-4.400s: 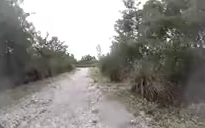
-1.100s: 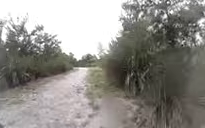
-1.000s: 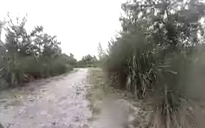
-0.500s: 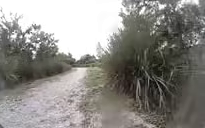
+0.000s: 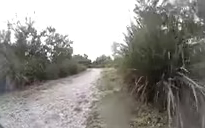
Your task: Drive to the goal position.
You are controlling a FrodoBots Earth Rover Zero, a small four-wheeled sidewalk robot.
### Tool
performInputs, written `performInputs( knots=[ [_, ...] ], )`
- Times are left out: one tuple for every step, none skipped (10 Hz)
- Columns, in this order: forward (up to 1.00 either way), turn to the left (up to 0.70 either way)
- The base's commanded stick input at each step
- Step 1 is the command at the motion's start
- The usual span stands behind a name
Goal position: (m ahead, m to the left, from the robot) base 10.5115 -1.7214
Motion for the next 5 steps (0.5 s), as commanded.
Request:
performInputs(
  knots=[
    [0.70,0.00],
    [0.70,0.00],
    [0.70,0.00],
    [0.70,0.00],
    [0.70,0.00]
  ],
)
